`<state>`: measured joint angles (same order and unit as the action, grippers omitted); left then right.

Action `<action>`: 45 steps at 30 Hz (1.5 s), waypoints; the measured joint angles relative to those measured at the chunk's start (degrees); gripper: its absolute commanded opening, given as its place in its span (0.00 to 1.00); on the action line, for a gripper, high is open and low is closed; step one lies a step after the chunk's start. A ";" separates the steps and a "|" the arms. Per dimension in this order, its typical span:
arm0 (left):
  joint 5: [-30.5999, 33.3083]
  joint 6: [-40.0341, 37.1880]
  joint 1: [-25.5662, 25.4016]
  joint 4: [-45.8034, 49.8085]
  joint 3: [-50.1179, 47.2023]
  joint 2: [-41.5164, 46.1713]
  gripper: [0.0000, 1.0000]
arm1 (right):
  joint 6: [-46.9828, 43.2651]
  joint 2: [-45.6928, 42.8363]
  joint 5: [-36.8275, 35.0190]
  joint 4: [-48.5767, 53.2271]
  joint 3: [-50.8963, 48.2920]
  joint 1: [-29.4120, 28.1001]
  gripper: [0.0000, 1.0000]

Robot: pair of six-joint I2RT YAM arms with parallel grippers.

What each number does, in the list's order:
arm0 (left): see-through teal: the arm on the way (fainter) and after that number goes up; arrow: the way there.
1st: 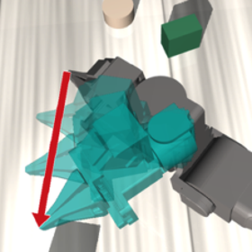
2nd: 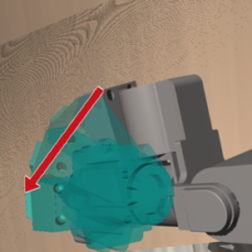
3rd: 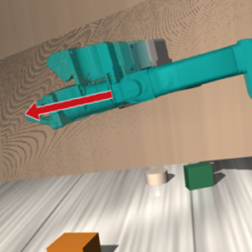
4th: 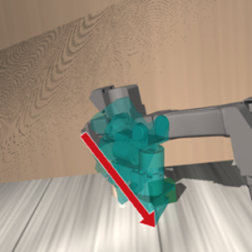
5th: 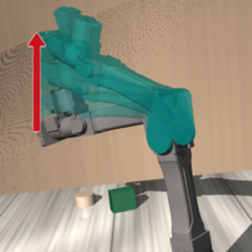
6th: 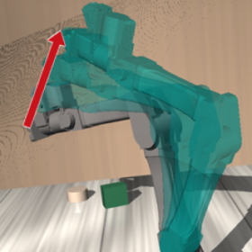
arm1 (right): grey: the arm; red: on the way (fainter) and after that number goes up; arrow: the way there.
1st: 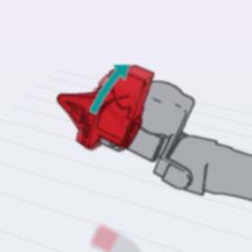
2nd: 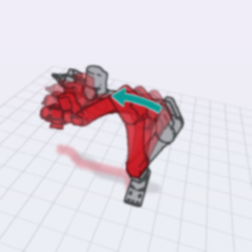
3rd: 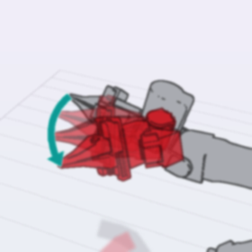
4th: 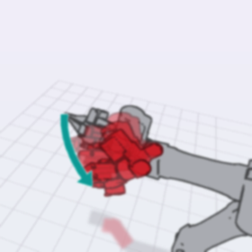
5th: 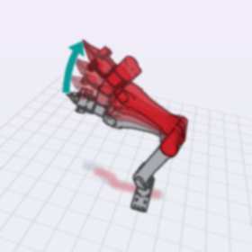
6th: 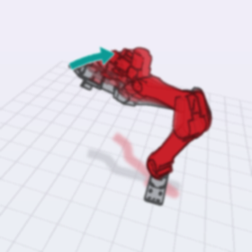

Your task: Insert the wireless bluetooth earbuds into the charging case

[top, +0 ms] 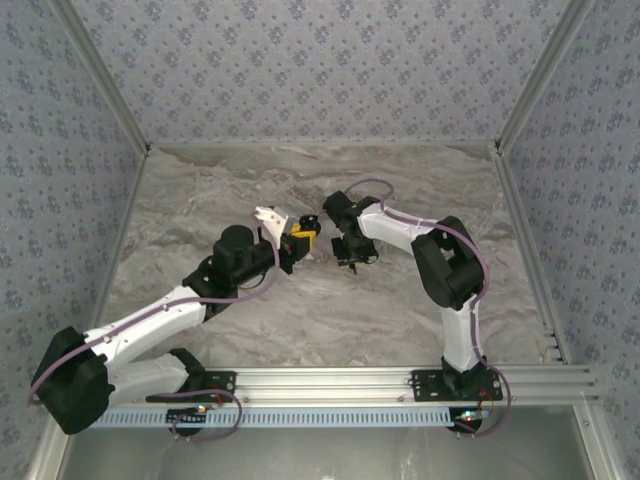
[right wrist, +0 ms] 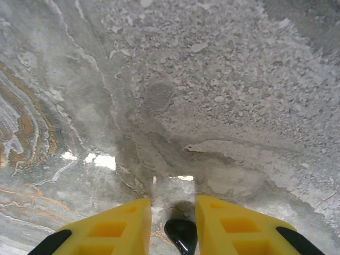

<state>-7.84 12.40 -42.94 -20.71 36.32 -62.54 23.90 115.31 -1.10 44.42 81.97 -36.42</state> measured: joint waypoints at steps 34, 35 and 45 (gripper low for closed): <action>0.00 0.00 0.00 0.00 -0.17 1.01 0.17 | 0.26 0.37 -1.75 1.75 0.02 -1.11 0.30; 0.00 0.00 0.00 0.00 -0.17 1.01 0.17 | 0.28 0.37 -1.75 1.75 0.02 -1.14 0.31; 0.00 0.00 0.00 0.00 -0.17 1.01 0.17 | 0.70 0.63 -1.99 1.77 -0.07 -1.29 0.28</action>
<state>-7.84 12.40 -42.94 -20.71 36.14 -61.54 24.60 115.94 -3.09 46.19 81.91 -37.71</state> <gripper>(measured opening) 0.190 0.293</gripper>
